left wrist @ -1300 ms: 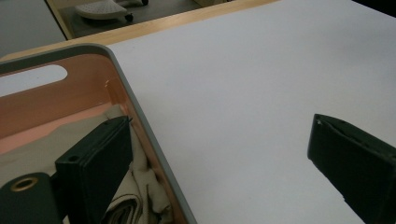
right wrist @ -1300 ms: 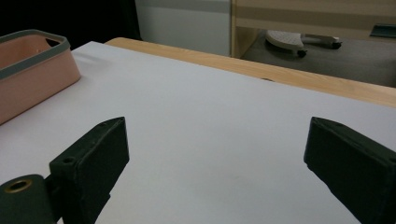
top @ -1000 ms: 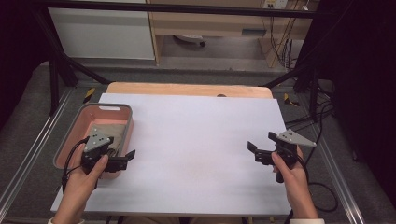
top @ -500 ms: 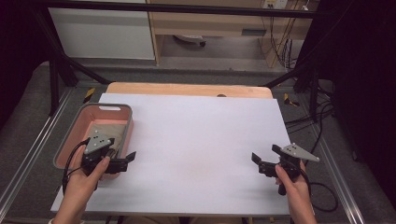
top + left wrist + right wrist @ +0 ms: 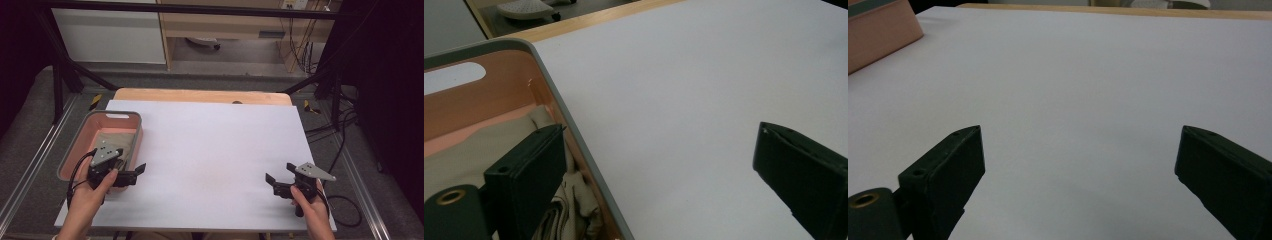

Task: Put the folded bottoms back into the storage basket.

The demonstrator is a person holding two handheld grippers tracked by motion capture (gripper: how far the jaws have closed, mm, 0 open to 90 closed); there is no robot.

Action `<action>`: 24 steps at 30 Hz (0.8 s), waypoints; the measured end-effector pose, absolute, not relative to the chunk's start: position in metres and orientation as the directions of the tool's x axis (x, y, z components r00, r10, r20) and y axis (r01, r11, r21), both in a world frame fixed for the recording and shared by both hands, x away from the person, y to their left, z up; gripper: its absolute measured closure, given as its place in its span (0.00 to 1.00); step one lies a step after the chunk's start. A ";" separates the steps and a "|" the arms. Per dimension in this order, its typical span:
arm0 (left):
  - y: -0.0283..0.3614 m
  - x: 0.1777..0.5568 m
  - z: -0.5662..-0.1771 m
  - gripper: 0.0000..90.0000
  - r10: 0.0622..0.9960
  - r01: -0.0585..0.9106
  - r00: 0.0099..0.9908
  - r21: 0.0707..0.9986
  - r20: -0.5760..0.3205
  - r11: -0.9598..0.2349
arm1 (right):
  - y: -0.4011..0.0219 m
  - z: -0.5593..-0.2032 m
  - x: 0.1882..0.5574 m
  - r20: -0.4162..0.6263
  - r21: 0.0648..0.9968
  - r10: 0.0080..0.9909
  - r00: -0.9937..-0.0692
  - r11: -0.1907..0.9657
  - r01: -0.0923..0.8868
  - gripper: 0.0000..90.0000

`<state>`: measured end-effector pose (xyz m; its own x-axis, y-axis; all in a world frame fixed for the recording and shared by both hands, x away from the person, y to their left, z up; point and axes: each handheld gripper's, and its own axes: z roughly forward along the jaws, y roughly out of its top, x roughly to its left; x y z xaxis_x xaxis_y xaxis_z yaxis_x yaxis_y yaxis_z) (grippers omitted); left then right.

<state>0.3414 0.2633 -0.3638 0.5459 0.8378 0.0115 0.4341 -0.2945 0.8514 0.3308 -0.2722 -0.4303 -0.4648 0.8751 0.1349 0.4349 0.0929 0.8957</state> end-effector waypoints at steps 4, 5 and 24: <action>0.262 0.341 -0.364 0.08 0.832 0.436 0.554 0.847 0.014 -0.304 | -0.268 -0.433 0.331 0.152 0.896 0.865 -0.479 0.084 0.437 0.07; 0.262 0.341 -0.365 0.08 0.831 0.435 0.556 0.847 0.014 -0.306 | -0.268 -0.433 0.331 0.156 0.895 0.862 -0.482 0.083 0.438 0.07; 0.248 0.337 -0.366 0.08 0.806 0.422 0.591 0.845 0.018 -0.328 | -0.244 -0.440 0.335 0.139 0.893 0.829 -0.542 0.132 0.431 0.07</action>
<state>0.3366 0.2485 -0.3659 0.5911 0.8064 0.0178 0.4225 -0.3283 0.8448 0.3354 -0.2436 -0.4398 -0.5418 0.8288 0.1394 0.4311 0.1317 0.8926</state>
